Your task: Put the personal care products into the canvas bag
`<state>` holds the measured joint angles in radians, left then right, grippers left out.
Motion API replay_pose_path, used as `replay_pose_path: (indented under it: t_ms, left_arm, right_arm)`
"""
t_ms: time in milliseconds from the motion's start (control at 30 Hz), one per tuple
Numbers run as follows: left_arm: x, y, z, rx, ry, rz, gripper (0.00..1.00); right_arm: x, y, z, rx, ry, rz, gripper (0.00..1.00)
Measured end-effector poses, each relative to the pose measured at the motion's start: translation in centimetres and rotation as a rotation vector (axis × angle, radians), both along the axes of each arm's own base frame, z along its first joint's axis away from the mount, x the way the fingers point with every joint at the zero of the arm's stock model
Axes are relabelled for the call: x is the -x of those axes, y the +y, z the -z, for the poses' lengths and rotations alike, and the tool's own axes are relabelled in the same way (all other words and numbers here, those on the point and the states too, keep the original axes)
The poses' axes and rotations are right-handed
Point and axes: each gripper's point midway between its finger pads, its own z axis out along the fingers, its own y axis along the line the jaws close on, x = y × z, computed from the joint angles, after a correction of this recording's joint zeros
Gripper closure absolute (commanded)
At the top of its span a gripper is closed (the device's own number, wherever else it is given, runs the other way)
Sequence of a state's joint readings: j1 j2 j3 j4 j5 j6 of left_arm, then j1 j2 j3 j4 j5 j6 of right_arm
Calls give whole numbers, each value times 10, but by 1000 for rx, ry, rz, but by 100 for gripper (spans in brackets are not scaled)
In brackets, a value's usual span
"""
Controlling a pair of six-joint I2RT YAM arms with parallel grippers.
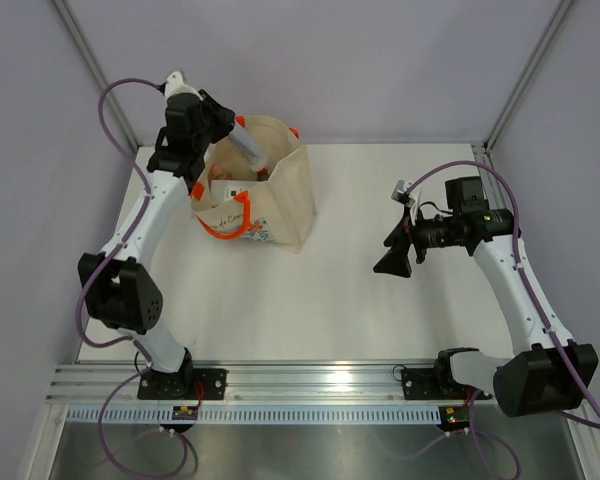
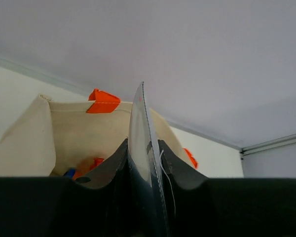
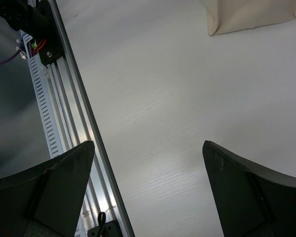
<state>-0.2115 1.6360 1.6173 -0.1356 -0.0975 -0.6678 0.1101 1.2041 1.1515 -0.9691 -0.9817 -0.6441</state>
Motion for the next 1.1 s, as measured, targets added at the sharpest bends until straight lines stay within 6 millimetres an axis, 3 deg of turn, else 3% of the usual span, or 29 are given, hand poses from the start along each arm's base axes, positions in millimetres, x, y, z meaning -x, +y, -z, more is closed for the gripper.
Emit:
replay_pose_path:
  t_ms: [100, 167, 233, 267, 300, 467, 633, 733, 867, 1000, 1100]
  left_arm:
    - [-18, -5, 45, -30, 97, 23, 88]
    - [-20, -11, 74, -44, 168, 58, 73]
    - [-18, -18, 87, -42, 191, 99, 60]
    - [-16, -21, 88, -39, 195, 123, 22]
    - [-14, -25, 88, -42, 196, 155, 2]
    - [-7, -36, 87, -56, 193, 238, 1]
    - [4, -29, 75, -132, 165, 245, 1]
    - [11, -20, 47, -183, 119, 223, 1]
    - [28, -6, -10, -251, -1, 185, 1]
    - [66, 4, -59, -283, -118, 177, 1]
    - [110, 7, -65, -283, -170, 208, 1]
  right_arm:
    - [0, 0, 0, 0, -4, 0, 0]
    - [0, -1, -1, 0, -6, 2, 1]
    - [0, -1, -1, 0, -7, 4, 1]
    - [0, -1, 0, 0, -6, 5, 1]
    - [0, -2, 0, 0, -5, 7, 0]
    - [0, -2, 3, 4, -2, 9, 1]
    - [-1, -6, 9, 19, 4, 25, 0]
    - [-4, -9, 11, 27, -5, 39, 0]
    - [-7, -14, 10, 43, -36, 66, 0]
    - [-14, -24, 8, 82, -107, 135, 1]
    - [-25, -39, 1, 129, -207, 262, 1]
